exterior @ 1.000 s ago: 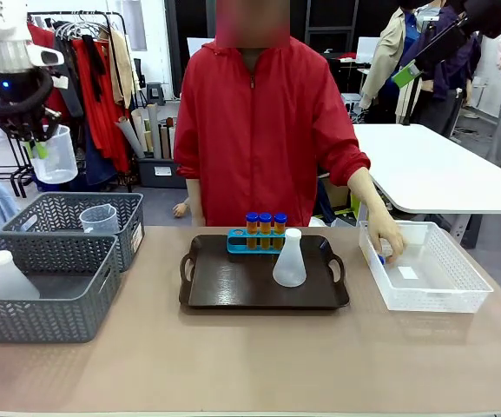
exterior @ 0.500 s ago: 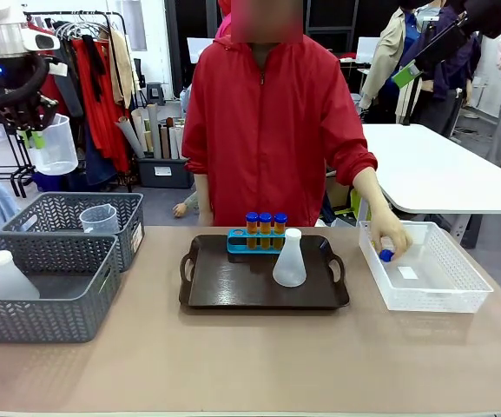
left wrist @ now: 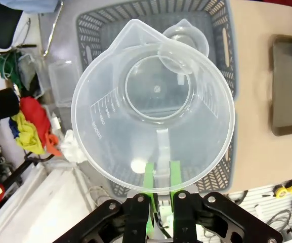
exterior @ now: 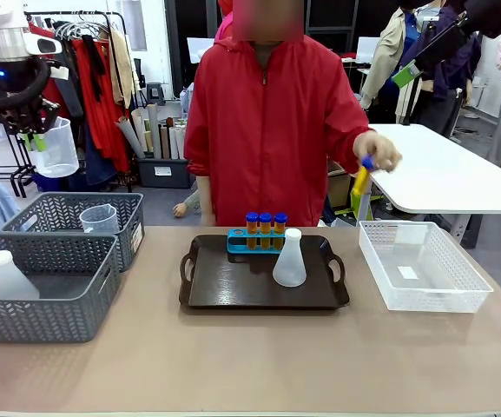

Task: Prepare the laboratory tools.
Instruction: Pick up one Large Measuring Cup and place it on the Handle tray.

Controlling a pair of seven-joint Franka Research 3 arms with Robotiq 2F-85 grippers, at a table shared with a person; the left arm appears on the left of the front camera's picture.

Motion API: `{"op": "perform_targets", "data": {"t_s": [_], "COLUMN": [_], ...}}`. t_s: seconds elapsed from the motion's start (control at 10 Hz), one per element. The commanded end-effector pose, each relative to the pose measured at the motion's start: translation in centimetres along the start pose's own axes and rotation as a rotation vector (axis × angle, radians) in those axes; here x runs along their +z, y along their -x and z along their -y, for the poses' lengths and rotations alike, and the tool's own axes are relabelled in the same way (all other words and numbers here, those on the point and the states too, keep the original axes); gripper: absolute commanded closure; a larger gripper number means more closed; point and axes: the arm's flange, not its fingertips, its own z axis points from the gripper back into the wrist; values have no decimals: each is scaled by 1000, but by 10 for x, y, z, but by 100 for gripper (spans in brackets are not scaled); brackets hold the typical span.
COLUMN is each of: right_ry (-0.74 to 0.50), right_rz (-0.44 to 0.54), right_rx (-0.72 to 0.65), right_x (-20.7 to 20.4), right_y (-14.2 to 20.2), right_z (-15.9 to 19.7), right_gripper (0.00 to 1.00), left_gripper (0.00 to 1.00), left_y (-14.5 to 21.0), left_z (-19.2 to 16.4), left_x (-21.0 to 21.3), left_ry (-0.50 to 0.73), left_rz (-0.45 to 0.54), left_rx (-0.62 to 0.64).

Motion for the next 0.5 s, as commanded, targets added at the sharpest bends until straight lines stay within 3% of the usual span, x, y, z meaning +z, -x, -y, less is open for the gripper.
{"op": "perform_targets", "data": {"t_s": [0.0, 0.4], "right_ry": [-2, -2], "right_rz": [3, 3], "right_rx": [5, 5], "right_x": [1, 1], "right_y": [-1, -1], "right_z": [-1, -1], "right_gripper": [0, 0], "left_gripper": [100, 100], "left_y": [6, 17], "left_z": [0, 29], "left_x": [26, 126], "left_ry": [32, 38], "left_rz": [18, 75], "left_rx": [-112, -293]}}
